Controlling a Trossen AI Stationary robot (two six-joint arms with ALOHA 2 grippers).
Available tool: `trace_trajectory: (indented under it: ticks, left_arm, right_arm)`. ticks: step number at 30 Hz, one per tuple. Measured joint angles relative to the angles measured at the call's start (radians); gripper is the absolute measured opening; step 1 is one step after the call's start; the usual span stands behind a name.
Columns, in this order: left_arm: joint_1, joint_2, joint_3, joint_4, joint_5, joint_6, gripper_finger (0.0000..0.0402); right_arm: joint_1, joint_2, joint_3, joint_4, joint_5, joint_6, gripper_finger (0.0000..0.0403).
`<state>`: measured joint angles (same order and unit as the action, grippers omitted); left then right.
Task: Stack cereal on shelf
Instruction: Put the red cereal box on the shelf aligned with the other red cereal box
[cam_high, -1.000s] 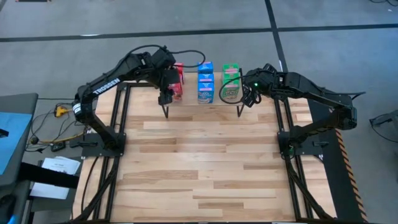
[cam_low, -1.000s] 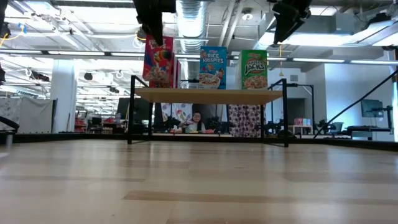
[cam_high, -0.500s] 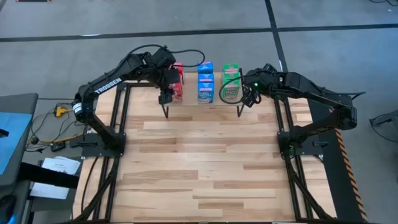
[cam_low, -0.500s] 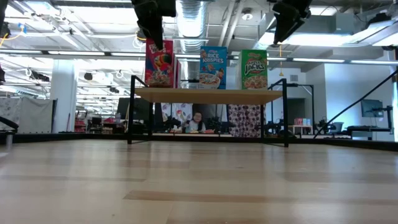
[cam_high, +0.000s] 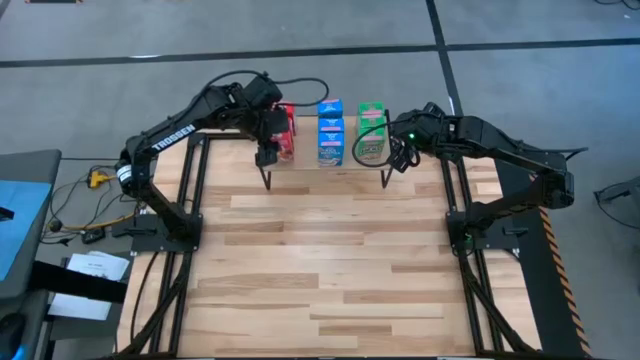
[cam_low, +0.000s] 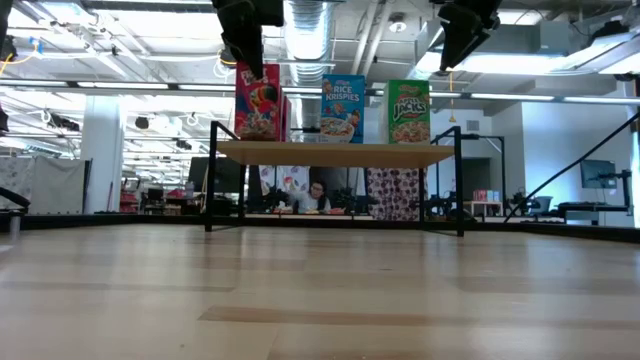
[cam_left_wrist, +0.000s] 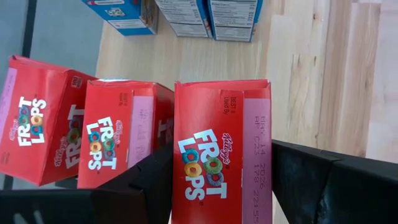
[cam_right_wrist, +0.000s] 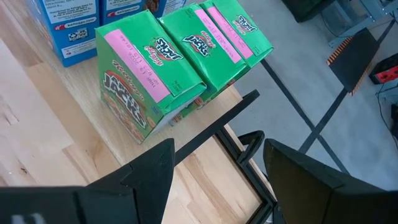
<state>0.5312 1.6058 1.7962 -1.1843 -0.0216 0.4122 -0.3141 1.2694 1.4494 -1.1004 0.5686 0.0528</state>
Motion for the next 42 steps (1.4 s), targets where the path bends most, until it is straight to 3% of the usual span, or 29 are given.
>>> trace_trajectory:
  ticks: [42]
  left_arm:
    - [0.001,0.000,0.000,-0.013,-0.003,-0.024,0.0215]
  right_arm:
    - [0.000,0.000,0.000,0.000,-0.023,0.000,0.0269]
